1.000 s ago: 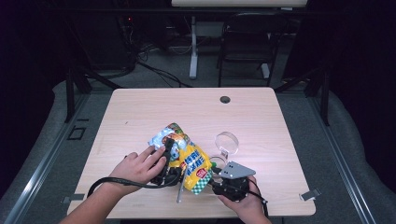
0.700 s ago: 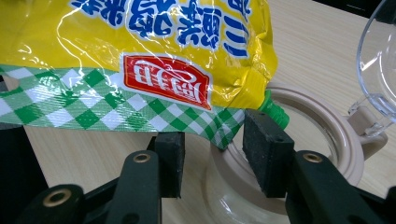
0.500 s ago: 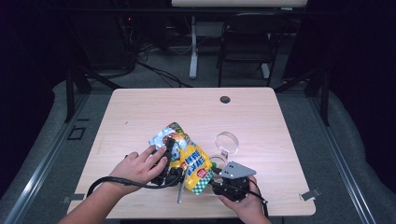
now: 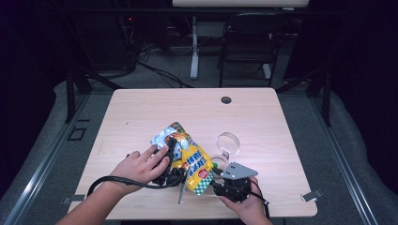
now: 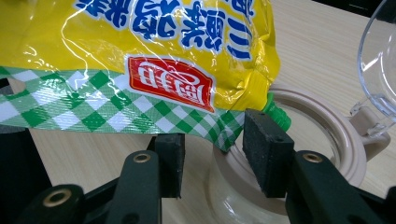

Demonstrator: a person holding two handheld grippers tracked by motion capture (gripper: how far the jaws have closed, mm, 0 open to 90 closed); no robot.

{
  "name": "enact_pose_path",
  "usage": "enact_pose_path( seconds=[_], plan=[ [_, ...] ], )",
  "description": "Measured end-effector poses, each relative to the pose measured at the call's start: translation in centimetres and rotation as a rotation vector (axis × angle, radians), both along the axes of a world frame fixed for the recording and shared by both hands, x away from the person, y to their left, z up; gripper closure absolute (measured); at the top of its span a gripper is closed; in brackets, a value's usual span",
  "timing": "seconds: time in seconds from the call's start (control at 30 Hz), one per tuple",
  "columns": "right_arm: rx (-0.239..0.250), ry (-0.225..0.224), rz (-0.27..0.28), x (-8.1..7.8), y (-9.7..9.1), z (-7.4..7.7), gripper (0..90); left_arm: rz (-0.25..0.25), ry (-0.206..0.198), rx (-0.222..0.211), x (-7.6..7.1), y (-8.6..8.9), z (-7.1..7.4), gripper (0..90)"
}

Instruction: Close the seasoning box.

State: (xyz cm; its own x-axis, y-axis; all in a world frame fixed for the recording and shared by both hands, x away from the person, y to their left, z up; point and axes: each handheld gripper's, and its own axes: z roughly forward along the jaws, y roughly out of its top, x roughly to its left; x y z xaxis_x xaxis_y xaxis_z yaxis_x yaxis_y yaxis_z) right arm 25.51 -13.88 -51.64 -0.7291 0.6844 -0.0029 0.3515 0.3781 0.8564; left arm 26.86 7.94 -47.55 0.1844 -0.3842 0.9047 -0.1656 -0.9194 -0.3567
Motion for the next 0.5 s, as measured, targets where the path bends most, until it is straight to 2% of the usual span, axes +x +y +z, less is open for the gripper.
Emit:
enact_pose_path(
  seconds=[0.27,0.43,0.5],
  plan=[
    [0.005,-0.002,-0.001,-0.06,-0.04,0.09,59.5,-0.007,0.004,0.002,-0.03,-0.09,0.05,67.6],
    [0.006,-0.001,0.001,-0.07,-0.06,0.12,59.5,-0.007,-0.002,0.02,-0.12,-0.23,0.19,67.7],
    [0.006,-0.003,-0.001,-0.08,-0.06,0.12,59.5,-0.016,-0.018,0.026,-0.16,-0.29,0.21,67.7]
  ],
)
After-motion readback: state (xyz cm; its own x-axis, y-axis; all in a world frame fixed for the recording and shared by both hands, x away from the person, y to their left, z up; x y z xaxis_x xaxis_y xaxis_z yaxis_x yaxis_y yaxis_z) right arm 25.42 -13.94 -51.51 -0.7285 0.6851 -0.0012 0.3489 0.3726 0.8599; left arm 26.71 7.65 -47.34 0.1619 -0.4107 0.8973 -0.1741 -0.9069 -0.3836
